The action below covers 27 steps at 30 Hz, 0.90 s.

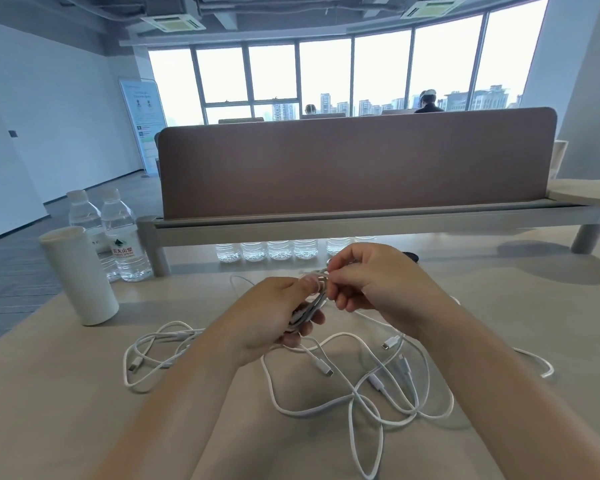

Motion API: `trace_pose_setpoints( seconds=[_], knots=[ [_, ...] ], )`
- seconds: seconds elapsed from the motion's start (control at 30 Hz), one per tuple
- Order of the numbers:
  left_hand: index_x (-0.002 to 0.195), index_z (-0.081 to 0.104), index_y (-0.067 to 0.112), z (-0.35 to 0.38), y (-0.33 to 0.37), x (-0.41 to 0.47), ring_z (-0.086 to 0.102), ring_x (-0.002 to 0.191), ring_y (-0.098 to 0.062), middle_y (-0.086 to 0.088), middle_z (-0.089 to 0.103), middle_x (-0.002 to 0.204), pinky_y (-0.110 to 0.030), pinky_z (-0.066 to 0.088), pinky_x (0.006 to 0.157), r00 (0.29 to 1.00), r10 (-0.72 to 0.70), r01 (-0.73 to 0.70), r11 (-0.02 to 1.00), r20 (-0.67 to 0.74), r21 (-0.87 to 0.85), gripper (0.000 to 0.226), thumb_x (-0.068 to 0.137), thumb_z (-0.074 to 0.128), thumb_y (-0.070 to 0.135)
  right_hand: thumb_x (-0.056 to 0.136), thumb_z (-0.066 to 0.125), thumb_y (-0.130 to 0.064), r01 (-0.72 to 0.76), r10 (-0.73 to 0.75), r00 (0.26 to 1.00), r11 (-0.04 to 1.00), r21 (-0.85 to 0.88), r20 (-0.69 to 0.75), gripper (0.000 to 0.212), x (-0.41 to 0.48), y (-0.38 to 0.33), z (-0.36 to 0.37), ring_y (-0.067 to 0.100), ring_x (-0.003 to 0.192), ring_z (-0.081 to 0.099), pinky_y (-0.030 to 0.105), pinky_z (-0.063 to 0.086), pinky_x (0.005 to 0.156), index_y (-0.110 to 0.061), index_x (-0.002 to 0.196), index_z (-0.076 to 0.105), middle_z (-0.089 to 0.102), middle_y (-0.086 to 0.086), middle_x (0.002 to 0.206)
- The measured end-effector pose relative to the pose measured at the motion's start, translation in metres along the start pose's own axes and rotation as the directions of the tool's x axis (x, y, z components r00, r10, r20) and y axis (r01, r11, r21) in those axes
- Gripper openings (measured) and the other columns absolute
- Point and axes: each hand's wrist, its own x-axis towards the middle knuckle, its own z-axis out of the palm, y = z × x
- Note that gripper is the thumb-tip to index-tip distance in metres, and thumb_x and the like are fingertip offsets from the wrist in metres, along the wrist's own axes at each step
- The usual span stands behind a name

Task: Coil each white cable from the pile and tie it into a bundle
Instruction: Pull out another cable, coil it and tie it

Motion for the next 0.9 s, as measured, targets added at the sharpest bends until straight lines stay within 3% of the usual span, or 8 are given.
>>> trace_pose_setpoints(
  seconds=[0.27,0.43,0.77,0.9],
  knots=[
    [0.122,0.062,0.003,-0.006,0.002,0.001,0.052,0.061,-0.021,-0.016,0.063,0.080,-0.023,0.032,0.045,0.996,-0.044,0.062,0.970,0.079,-0.237,0.050,0.105,0.042,0.046,0.094,0.059,-0.002,0.070,-0.066,0.996,0.994,-0.090,0.053,0.007,-0.001,0.002,0.006,0.023,0.055,0.061,0.027,0.048,0.052,0.004,0.092,0.063,0.070,0.017,0.067],
    [0.110,0.062,0.002,-0.007,0.001,0.005,0.050,0.058,-0.022,-0.021,0.059,0.086,-0.022,0.029,0.041,0.996,-0.049,0.071,0.940,0.075,-0.333,0.052,0.105,0.039,0.048,0.093,0.063,-0.011,0.092,-0.084,0.995,0.975,-0.202,0.048,0.011,-0.003,0.005,0.010,0.019,0.050,0.053,0.025,0.044,0.050,-0.001,0.088,0.066,0.066,0.010,0.059],
    [0.108,0.061,-0.004,-0.004,0.003,0.008,0.046,0.048,-0.022,-0.016,0.056,0.065,-0.018,0.023,0.039,0.998,-0.064,0.049,0.920,-0.026,-0.388,0.042,0.105,0.042,0.035,0.087,0.065,-0.005,0.045,-0.026,0.995,0.978,-0.204,0.094,0.009,-0.004,0.006,0.012,0.021,0.049,0.044,0.024,0.038,0.047,0.005,0.086,0.063,0.057,0.011,0.054],
    [0.104,0.063,-0.007,-0.006,0.004,0.008,0.045,0.047,-0.020,-0.017,0.056,0.065,-0.017,0.023,0.037,0.997,-0.041,0.013,0.928,-0.066,-0.373,0.041,0.105,0.042,0.028,0.090,0.066,-0.007,0.030,0.000,0.991,0.974,-0.224,0.133,0.010,-0.004,0.006,0.011,0.018,0.045,0.044,0.021,0.039,0.047,-0.006,0.080,0.063,0.058,0.008,0.054]
  ],
)
